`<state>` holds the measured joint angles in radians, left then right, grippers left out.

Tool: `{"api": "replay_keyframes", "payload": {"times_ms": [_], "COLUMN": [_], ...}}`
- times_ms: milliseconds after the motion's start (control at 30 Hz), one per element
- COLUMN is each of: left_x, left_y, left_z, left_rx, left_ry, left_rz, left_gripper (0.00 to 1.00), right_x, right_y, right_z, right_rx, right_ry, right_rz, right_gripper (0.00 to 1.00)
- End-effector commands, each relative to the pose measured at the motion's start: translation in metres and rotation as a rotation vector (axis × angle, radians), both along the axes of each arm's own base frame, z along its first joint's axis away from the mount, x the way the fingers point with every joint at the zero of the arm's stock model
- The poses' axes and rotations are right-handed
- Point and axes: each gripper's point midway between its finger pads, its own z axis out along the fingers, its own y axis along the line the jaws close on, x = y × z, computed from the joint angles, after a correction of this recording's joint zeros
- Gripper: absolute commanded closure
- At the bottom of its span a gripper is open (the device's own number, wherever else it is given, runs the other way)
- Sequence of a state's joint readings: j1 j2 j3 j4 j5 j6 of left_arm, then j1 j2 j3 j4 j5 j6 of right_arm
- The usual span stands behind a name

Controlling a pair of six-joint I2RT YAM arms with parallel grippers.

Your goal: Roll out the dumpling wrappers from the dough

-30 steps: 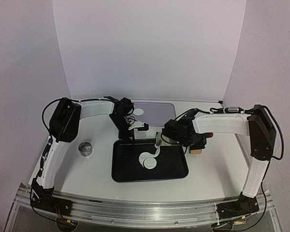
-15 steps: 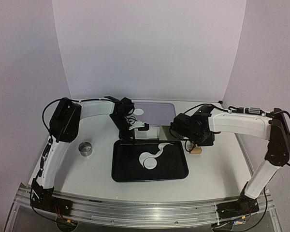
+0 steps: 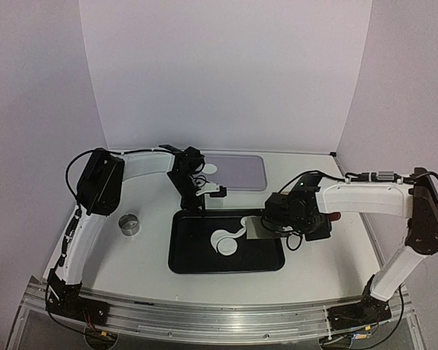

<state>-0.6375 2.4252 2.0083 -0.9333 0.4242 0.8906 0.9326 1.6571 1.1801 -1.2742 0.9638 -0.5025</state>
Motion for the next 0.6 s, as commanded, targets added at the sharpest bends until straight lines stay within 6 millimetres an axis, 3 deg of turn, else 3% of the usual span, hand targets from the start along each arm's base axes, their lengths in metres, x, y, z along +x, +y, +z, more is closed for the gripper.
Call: {"api": "replay_keyframes", "payload": {"times_ms": [0,200,567], "left_x": [0.020,0.020,0.017], "left_y": [-0.003,-0.004,-0.004], "left_z": [-0.016,-0.015,-0.016], "left_rx": [0.051,0.046,0.046], "left_ry": [-0.141,-0.139,-0.130], "left_rz": [-0.071,-0.069,-0.070], "left_gripper": [1.00,1.00,1.00], "right_x": [-0.003,0.006,0.024], "right_y": [0.008,0.026,0.031], "right_z": [-0.005,-0.011,-0.021], "right_rx": [0.032,0.081,0.070], "right_ry": [-0.008,-0.035,-0.086], "right_rz": [-0.029,-0.054,-0.113], "right_gripper": [1.00,1.00,1.00]}}
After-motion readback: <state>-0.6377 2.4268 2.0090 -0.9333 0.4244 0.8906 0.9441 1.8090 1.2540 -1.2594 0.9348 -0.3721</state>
